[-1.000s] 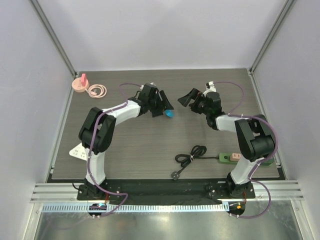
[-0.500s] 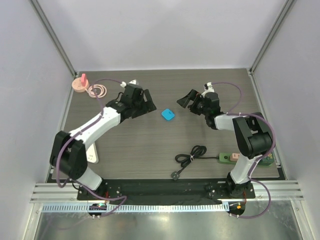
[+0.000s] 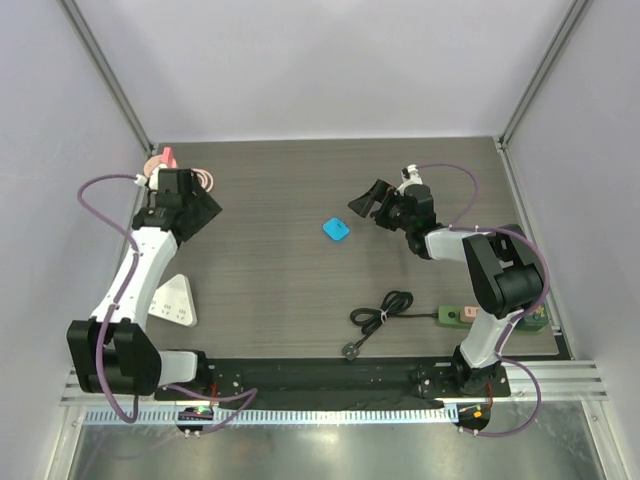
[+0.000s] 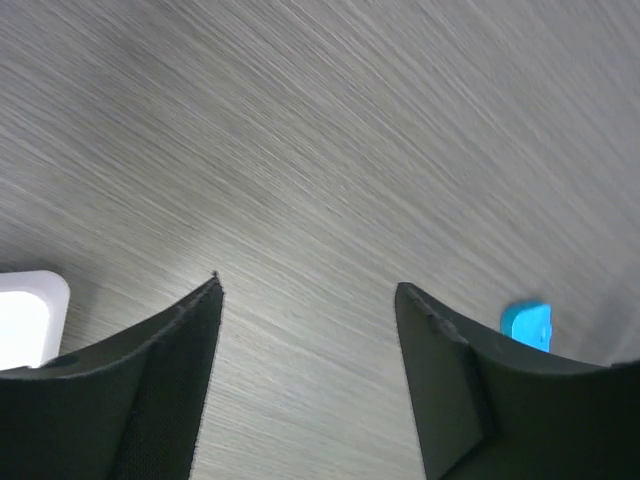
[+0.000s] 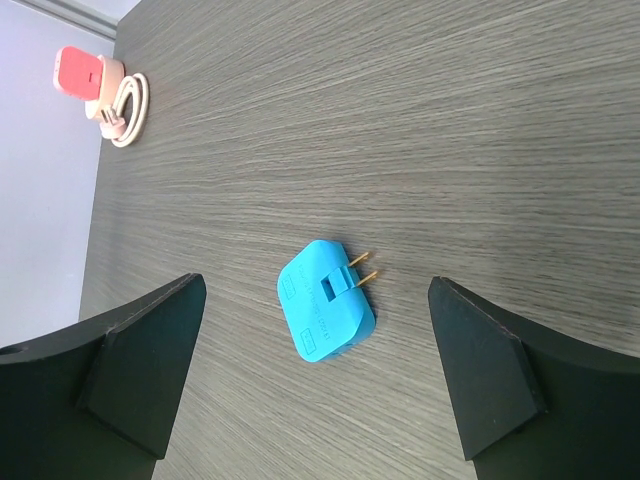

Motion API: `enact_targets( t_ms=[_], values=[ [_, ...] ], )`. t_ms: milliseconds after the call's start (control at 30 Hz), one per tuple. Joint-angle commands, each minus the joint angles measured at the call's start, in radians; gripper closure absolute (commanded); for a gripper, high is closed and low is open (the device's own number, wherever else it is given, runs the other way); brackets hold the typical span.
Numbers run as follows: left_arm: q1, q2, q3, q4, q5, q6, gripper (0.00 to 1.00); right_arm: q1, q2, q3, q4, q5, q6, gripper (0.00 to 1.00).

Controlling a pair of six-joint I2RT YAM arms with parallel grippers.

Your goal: Pull the plug off the socket

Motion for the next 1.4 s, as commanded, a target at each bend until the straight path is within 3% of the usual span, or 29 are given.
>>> enact_targets(
  t_ms=[0, 267, 300, 400, 600, 900, 1367],
  values=[
    [0.029, 0.038, 0.054, 0.041, -0.034, -0.019, 0.33, 0.004, -0.005, 0.031, 0.021, 0.019, -0.019, 0.0],
    [0.053, 0.36, 0.318, 0.015, -0.239, -0.102, 0.39, 0.004, 0.003, 0.04, 0.024, 0.01, -0.016, 0.0],
    [0.053, 0.422, 0.344, 0.01, -0.272, -0.12, 0.48, 0.004, 0.004, 0.043, 0.024, 0.007, -0.017, 0.0],
    [0.058, 0.501, 0.427, -0.006, -0.27, -0.174, 0.56, 0.004, 0.004, 0.043, 0.024, 0.006, -0.016, 0.0],
    [0.07, 0.717, 0.599, -0.014, -0.332, -0.196, 0.5, 0.001, 0.006, 0.05, 0.024, -0.002, -0.017, 0.0],
    [0.171, 0.872, 0.663, 0.053, -0.198, -0.281, 0.52, -0.005, 0.009, 0.051, 0.024, -0.011, -0.014, 0.01],
    [0.185, 0.937, 0.647, 0.182, -0.214, -0.229, 0.53, -0.004, 0.023, 0.057, 0.029, -0.023, -0.009, 0.0]
  ],
)
